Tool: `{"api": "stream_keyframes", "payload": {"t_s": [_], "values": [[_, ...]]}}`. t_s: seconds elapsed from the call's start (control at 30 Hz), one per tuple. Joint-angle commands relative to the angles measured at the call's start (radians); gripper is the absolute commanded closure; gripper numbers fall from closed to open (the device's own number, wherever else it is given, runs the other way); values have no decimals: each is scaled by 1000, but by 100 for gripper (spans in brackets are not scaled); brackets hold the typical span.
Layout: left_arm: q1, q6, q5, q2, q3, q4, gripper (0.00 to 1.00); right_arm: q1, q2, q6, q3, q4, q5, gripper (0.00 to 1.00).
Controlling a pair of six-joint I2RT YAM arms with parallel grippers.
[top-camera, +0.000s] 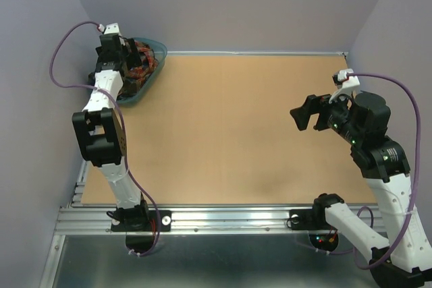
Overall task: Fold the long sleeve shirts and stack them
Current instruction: Grab the shirt from the pile
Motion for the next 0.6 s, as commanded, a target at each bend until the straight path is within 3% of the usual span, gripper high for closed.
{"api": "stream_keyframes", "payload": {"t_s": [0.0,0.57], "values": [[0,72,52,-61,-58,66,6,6,-16,-18,-20,46,16,0],[33,72,52,-37,-130,141,6,6,-7,-12,-15,46,-20,0]]}}
